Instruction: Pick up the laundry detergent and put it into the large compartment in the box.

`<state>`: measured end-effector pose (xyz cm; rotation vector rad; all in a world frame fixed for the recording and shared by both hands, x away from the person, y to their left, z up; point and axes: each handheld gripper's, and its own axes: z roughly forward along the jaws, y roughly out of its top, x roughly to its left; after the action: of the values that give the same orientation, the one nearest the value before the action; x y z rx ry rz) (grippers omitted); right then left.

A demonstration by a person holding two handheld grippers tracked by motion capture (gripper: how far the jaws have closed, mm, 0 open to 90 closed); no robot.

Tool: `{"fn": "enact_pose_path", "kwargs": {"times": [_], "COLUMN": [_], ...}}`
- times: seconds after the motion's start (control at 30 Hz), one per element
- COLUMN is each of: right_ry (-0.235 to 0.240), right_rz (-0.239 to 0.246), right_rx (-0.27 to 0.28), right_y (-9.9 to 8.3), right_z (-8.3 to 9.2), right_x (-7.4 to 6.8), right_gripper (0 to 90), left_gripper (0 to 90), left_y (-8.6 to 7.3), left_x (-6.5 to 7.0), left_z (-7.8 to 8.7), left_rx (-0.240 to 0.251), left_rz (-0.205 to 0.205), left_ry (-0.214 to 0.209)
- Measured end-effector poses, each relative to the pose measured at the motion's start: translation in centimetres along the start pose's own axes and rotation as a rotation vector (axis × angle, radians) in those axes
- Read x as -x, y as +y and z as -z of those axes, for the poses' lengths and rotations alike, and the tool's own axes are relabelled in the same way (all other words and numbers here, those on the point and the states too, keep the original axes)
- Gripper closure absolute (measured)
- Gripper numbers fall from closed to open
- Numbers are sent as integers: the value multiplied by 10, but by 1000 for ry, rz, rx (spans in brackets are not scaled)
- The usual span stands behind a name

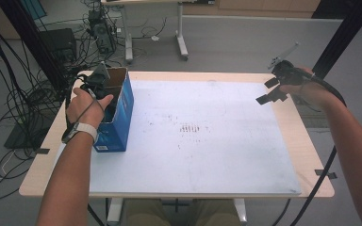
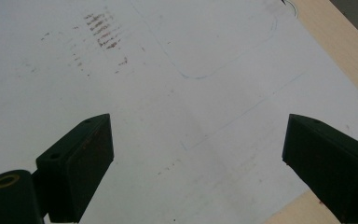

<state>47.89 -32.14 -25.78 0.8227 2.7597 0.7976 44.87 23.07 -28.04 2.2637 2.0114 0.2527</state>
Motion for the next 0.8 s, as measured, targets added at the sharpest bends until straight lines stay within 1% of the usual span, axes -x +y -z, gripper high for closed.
{"fn": "enact_pose_path", "kwargs": {"times": [0.13, 0.3, 0.47, 0.67, 0.8], "right_ry": [3, 5, 6, 8, 10], "right_rz": [0, -3, 6, 7, 8], "right_rx": [3, 3, 2, 3, 4], "right_y": [-1, -1, 0, 0, 0], "right_z": [-1, -3, -2, -3, -4], "right_x": [0, -1, -2, -3, -3], "right_gripper": [84, 84, 84, 84, 84], "left_gripper": [361, 331, 302, 284, 281], "left_y": [0, 0, 0, -1, -1], "left_x": [0, 1, 1, 2, 1], "left_z": [0, 0, 1, 1, 1], "left_rx": [3, 3, 7, 5, 11], "left_rz": [-2, 0, -1, -21, -22], "left_ry": [-2, -10, -21, -26, -23]}}
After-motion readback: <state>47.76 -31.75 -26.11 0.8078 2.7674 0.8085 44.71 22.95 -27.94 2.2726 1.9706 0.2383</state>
